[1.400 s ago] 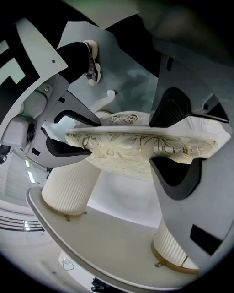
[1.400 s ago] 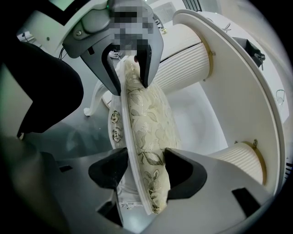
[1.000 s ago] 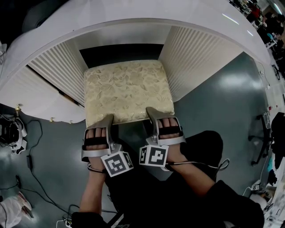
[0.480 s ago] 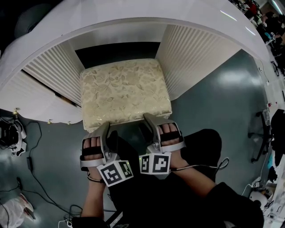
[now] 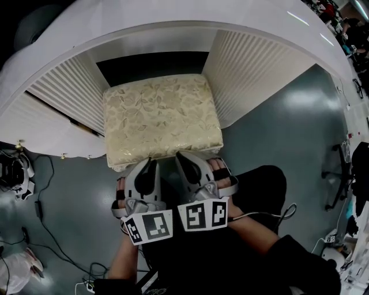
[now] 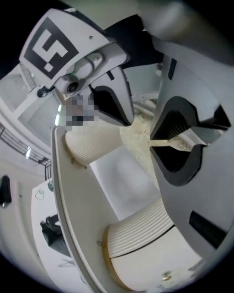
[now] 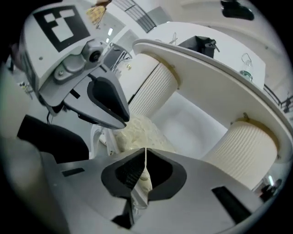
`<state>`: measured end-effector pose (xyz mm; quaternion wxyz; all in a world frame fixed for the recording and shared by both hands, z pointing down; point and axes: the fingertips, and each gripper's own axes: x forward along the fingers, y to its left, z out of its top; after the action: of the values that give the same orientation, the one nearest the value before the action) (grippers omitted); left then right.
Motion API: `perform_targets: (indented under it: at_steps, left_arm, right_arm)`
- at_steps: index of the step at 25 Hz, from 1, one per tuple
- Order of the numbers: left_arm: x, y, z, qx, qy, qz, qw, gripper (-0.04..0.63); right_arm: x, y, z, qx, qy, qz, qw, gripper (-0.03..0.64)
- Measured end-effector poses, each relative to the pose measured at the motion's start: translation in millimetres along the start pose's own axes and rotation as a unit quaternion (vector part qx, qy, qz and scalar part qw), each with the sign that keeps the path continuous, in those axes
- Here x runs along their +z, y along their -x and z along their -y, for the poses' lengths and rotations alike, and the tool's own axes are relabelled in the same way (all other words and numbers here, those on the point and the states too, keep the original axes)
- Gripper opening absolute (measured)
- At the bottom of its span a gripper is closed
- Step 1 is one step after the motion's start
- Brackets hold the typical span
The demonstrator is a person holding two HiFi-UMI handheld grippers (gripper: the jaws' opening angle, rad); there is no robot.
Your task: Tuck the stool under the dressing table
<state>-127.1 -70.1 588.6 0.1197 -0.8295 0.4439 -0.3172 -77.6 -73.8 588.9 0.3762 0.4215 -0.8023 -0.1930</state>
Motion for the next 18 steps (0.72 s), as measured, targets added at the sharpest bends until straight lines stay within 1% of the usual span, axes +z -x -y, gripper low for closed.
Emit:
perform_targets:
  at_steps: [1,2,3,4,6,8,10,12,15,18]
  left_arm:
    - [6,0,-4,0.004,0.033,0.017,0.9993,0.026]
    - [11,-1,-8,0.007,0.06,0.032,0.9977,0.006]
    - [15,-2,-11,0.01,0.079,0.044,0.9959,0.006]
    - [20,-4,-13,0.013,0.089,0.054,0.9944,0.006]
    - [28,-9,-18,0.02,0.097,0.071,0.9926,0.006]
    - [35,-14,-21,0.027,0.102,0.076,0.9915,0.006]
    - [38,-17,-23,0.038,0.111,0.068,0.9908,0.005]
    - [39,-21,-23,0.045,0.132,0.054,0.9888,0.005]
    - [42,-26,-26,0.049,0.175,0.025,0.983,0.005]
    - [56,-18,-36,0.064,0.204,0.004,0.977,0.005]
  right_arm:
    - [3,0,4,0.006,-0.028,0.009,1.0,0.012]
    - [5,-1,8,0.012,-0.055,0.019,0.998,0.011]
    - [8,-1,11,0.017,-0.079,0.027,0.996,0.009]
    - [10,-2,15,0.022,-0.1,0.035,0.994,0.009]
    - [13,-6,19,0.033,-0.133,0.047,0.99,0.008]
    - [16,-8,24,0.042,-0.152,0.056,0.986,0.008]
    - [20,-8,31,0.05,-0.16,0.065,0.984,0.006]
    - [24,-9,38,0.06,-0.163,0.068,0.983,0.006]
    - [27,-10,49,0.087,-0.175,0.058,0.979,0.006]
    - [31,-6,58,0.117,-0.183,0.041,0.975,0.006]
